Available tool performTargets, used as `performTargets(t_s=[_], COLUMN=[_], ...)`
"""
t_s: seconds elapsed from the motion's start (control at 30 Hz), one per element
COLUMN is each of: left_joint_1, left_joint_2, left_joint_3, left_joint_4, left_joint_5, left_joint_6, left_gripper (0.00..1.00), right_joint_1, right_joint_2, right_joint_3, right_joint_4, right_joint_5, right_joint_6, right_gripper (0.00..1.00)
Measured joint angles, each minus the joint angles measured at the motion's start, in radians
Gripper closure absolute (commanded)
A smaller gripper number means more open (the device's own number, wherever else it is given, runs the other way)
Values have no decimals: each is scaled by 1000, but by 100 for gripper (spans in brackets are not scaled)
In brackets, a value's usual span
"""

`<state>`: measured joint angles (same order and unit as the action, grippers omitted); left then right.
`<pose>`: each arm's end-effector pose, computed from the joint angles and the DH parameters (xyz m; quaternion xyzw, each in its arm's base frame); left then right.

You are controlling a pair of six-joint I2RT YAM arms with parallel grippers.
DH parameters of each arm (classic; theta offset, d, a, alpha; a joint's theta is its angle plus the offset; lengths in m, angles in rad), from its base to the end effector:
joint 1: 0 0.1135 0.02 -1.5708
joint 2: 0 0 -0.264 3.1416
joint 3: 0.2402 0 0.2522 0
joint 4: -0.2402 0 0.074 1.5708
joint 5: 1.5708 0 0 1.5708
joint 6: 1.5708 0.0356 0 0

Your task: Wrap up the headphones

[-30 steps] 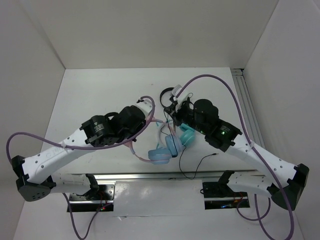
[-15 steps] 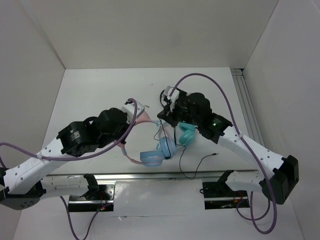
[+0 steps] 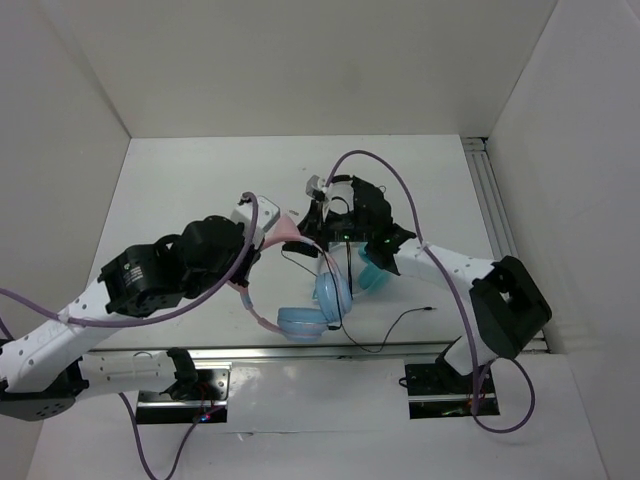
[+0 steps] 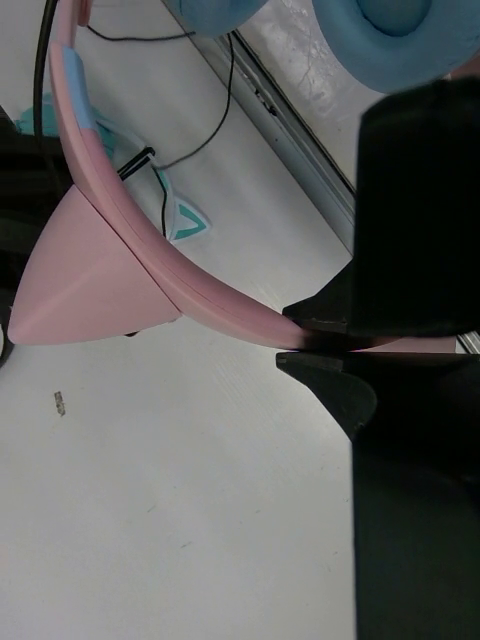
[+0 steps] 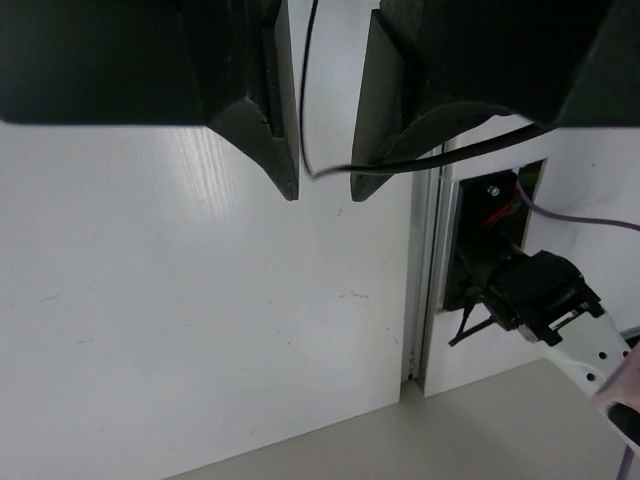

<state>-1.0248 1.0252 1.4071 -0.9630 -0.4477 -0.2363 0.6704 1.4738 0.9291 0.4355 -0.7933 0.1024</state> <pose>0.1049 -0.1430 0.4279 0.2323 0.8327 -0.1152 0.4892 0.2455 0.2270 0.2899 -0.4400 0.5871 0.4985 0.4618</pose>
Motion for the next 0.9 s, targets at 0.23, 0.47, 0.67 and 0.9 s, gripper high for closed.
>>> performTargets(t_s=[0.23, 0.47, 0.67, 0.9], left_joint_1=[-2, -3, -3, -4], left_joint_2=[-42, -65, -82, -100], left_joint_3=[43, 101, 114, 168], left_joint_4=[-2, -1, -2, -21], left_joint_5=[-4, -63, -150, -300], left_joint_6=[-33, -100, -163, -290], left_gripper=[100, 100, 100, 100], right_joint_1=[20, 55, 59, 58], right_joint_2=[132, 281, 415, 443], right_joint_3=[-14, -14, -14, -14], right_joint_4=[292, 513, 658, 737], right_joint_5=[-67, -96, -110, -113], right_joint_6=[158, 284, 391, 431], right_gripper=[60, 60, 67, 95])
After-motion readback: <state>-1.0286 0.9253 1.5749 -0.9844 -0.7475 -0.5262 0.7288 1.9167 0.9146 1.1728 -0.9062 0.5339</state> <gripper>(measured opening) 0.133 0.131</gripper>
